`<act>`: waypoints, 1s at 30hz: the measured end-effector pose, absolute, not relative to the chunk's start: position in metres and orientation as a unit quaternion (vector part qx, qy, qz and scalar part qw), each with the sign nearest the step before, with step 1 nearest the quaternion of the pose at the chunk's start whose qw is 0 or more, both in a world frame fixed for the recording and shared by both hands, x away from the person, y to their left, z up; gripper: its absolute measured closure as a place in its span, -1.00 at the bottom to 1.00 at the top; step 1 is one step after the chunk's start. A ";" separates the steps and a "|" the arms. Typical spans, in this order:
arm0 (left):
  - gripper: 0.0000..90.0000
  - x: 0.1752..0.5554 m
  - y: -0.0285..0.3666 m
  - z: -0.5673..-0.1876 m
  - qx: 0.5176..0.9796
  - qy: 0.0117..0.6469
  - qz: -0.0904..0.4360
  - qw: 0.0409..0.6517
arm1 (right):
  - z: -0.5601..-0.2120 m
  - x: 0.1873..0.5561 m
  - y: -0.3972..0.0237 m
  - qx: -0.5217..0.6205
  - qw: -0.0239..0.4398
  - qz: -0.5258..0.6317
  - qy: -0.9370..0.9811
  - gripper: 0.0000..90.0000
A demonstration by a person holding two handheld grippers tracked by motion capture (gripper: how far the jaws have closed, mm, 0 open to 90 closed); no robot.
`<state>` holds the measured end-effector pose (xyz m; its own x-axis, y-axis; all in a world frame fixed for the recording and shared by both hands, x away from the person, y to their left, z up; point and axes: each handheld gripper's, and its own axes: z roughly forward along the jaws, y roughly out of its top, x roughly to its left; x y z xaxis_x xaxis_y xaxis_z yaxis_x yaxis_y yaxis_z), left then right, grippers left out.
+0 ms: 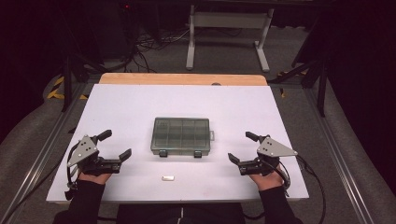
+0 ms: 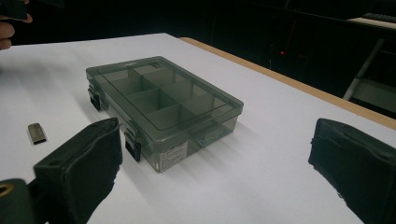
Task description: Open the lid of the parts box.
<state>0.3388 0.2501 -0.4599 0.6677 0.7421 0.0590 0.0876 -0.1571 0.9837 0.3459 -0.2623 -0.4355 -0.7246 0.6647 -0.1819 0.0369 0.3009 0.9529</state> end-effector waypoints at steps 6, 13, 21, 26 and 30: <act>-0.97 0.340 0.248 -0.459 0.706 0.293 0.278 0.582 | -0.436 0.345 -0.264 0.235 0.290 0.545 0.751 -0.96; -0.97 0.342 0.249 -0.460 0.706 0.299 0.270 0.583 | -0.436 0.347 -0.265 0.238 0.281 0.546 0.753 -1.00; -0.99 0.343 0.248 -0.459 0.711 0.298 0.258 0.582 | -0.434 0.348 -0.260 0.230 0.272 0.537 0.765 -0.96; -1.00 0.350 0.240 -0.457 0.737 0.287 0.232 0.567 | -0.430 0.353 -0.254 0.231 0.253 0.530 0.775 -0.97; -1.00 0.354 0.232 -0.454 0.756 0.277 0.225 0.548 | -0.428 0.362 -0.245 0.226 0.234 0.534 0.780 -1.00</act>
<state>0.3536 0.2321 -0.4541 0.7450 0.6660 0.0373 0.1714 -0.2452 0.9542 0.3617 -0.2454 -0.4276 -0.7885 0.6024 -0.1240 0.1020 0.3268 0.9396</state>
